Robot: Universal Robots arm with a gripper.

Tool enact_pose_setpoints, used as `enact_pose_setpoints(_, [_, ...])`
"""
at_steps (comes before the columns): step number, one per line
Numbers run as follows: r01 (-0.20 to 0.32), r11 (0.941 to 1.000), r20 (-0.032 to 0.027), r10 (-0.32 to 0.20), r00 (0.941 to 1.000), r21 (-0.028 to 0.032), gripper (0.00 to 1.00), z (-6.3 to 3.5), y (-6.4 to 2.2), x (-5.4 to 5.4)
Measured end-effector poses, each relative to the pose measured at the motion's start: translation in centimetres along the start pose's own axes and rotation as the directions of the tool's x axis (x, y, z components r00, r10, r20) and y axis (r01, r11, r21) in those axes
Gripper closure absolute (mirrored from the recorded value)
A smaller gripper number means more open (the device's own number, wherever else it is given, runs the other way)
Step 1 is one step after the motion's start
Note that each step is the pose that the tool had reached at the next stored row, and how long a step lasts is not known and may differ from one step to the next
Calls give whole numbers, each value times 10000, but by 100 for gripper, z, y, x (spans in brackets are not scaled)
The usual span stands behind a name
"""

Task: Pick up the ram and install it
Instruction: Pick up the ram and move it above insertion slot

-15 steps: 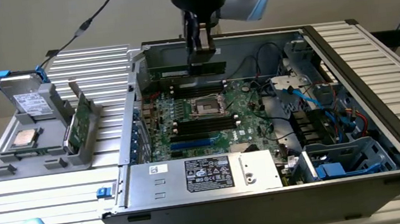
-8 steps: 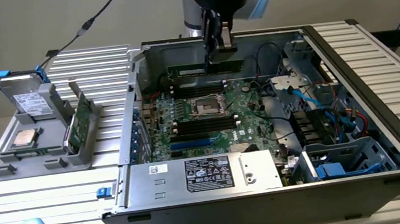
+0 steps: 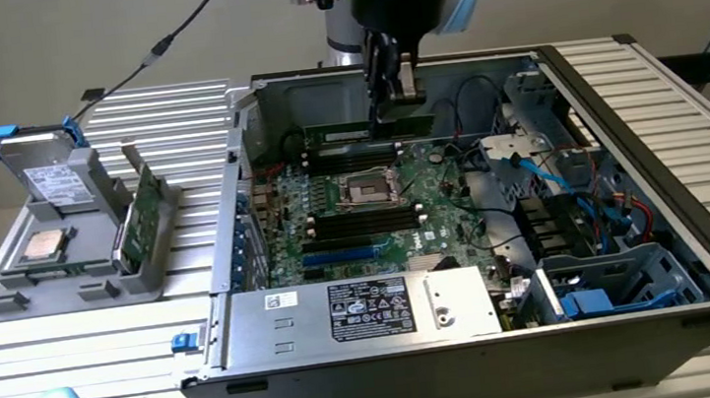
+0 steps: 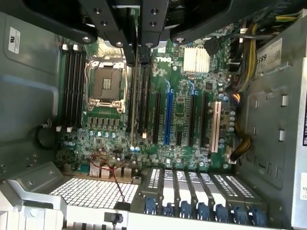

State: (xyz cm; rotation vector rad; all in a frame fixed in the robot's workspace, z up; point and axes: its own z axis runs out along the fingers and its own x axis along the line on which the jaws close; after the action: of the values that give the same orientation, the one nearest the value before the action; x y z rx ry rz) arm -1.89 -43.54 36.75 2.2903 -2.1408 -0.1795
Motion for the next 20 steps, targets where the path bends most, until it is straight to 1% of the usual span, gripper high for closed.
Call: enact_pose_setpoints(20, [-1,10000,1,1,10000,0,86,363,-45,-5])
